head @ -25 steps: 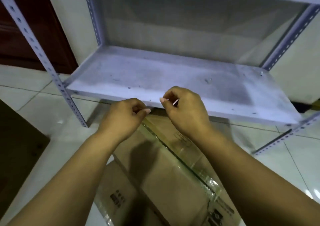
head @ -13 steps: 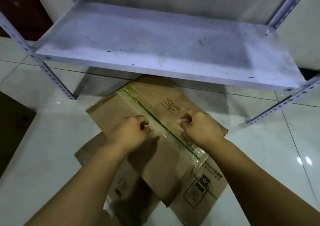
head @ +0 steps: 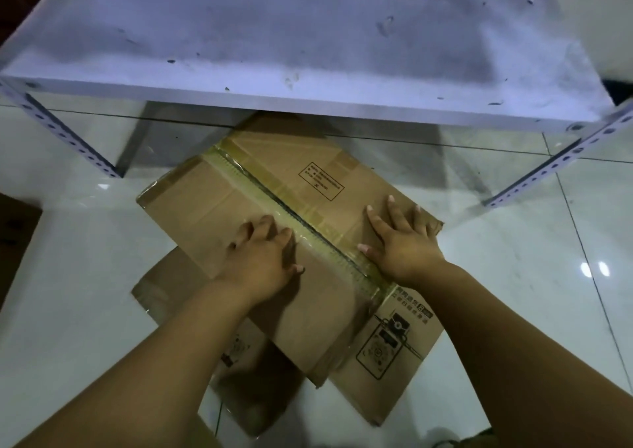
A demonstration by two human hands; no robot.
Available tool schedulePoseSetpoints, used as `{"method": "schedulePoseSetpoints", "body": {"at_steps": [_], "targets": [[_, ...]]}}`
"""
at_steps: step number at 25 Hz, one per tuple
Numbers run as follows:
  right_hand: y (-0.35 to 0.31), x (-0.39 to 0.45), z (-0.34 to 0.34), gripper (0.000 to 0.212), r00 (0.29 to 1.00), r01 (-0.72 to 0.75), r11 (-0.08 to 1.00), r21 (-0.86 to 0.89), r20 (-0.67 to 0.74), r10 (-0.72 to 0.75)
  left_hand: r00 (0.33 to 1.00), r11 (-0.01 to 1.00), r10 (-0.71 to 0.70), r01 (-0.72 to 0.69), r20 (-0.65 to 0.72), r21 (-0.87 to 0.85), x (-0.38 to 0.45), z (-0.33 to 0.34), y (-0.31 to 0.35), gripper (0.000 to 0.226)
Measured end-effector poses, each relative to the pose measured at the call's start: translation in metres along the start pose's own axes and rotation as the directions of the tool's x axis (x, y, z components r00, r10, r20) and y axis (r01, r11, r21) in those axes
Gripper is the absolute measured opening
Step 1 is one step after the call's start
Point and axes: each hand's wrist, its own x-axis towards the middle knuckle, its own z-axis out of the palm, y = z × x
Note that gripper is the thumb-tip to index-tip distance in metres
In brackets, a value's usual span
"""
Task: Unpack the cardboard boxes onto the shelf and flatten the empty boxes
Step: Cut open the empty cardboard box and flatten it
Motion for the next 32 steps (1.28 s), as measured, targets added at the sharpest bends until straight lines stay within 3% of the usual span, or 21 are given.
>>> {"method": "schedulePoseSetpoints", "body": {"at_steps": [6, 19, 25, 32], "targets": [[0.008, -0.014, 0.013, 0.072, 0.999, -0.046, 0.999, 0.015, 0.02, 0.046, 0.993, 0.994, 0.062, -0.07, 0.099, 0.079, -0.001, 0.015, 0.006, 0.083], [0.03, -0.099, 0.053, 0.076, 0.9, -0.435, 0.871, 0.229, 0.131, 0.415, 0.89, 0.875, 0.323, -0.41, 0.322, 0.257, -0.001, 0.023, 0.053, 0.086], [0.033, -0.127, 0.072, 0.078, 0.833, -0.552, 0.781, 0.293, 0.169, 0.526, 0.83, 0.794, 0.429, -0.534, 0.357, 0.289, 0.0, 0.031, 0.07, 0.085], [0.028, -0.14, 0.086, 0.079, 0.811, -0.584, 0.766, 0.268, 0.147, 0.567, 0.826, 0.775, 0.457, -0.552, 0.331, 0.309, -0.003, 0.04, 0.069, 0.083]]}}
